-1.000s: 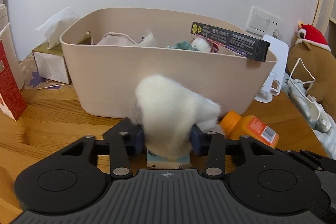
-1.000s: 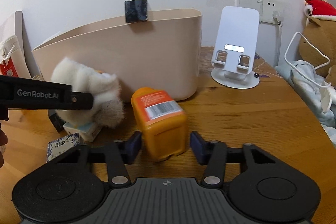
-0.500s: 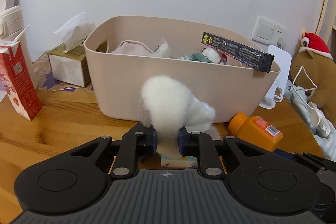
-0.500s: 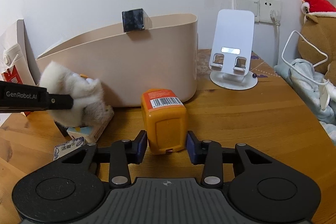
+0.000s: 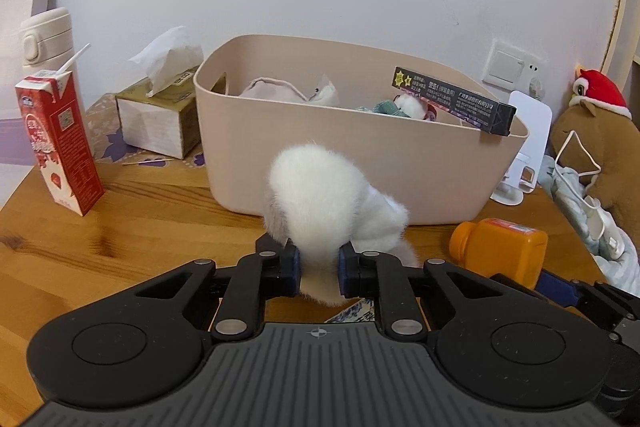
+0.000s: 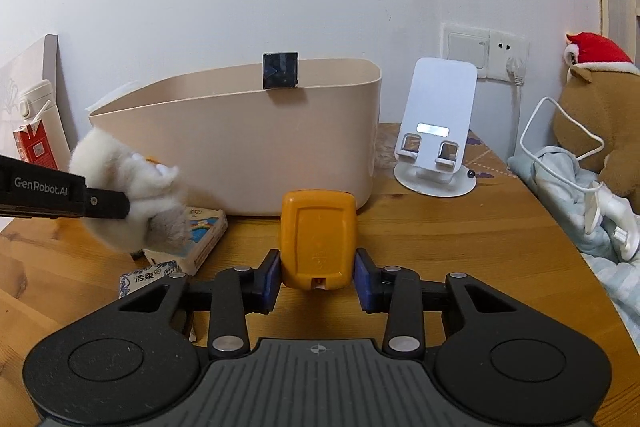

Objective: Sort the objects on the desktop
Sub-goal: 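Lift the white fluffy item and orange bottle up over the basket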

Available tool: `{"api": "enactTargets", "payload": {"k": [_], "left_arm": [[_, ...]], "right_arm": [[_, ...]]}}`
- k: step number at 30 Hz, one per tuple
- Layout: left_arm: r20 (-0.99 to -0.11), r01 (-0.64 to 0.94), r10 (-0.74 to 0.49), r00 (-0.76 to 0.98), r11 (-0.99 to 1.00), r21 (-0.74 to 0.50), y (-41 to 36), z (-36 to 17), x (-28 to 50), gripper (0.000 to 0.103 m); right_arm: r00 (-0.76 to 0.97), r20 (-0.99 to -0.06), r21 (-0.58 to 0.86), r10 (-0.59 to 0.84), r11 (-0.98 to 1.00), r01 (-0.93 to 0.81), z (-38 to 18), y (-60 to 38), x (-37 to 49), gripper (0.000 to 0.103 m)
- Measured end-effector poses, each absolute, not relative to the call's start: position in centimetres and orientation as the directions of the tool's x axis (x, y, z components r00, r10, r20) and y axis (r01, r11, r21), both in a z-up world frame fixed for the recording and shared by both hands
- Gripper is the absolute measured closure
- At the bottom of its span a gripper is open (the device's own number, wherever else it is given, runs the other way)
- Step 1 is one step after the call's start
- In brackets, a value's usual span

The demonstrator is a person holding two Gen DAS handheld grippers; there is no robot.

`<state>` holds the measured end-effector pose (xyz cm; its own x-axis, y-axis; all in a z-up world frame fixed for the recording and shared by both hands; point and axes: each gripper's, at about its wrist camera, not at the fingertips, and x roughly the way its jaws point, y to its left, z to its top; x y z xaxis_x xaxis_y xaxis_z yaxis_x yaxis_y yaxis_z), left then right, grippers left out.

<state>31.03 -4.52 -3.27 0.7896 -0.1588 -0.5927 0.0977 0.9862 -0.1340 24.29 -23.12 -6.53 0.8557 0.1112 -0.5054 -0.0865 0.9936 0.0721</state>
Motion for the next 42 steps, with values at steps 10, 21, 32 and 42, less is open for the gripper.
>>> {"api": "enactTargets", "payload": {"k": [10, 21, 32, 42], "left_arm": [[-0.59, 0.088, -0.153, 0.793, 0.987, -0.137, -4.3, -3.1, 30.7, 0.086], [-0.549, 0.103, -0.162, 0.82, 0.985, -0.136, -3.5, -0.9, 29.3, 0.086], [-0.472, 0.11, -0.156, 0.868, 0.986, -0.124, -2.7, 3.0, 27.6, 0.086], [-0.405, 0.076, -0.084, 0.911, 0.996, -0.035, -3.3, 6.6, 30.7, 0.086]], "right_arm": [[0.878, -0.467, 0.065, 0.106, 0.994, -0.086, -6.1, -23.2, 23.6, 0.068], [0.914, -0.389, 0.074, 0.119, 0.992, -0.098, -2.7, -23.6, 21.8, 0.068], [0.954, -0.275, 0.027, 0.117, 0.993, -0.114, 2.4, -23.4, 20.2, 0.068], [0.968, -0.211, -0.031, 0.132, 0.989, -0.141, 6.6, -22.3, 23.6, 0.068]]}}
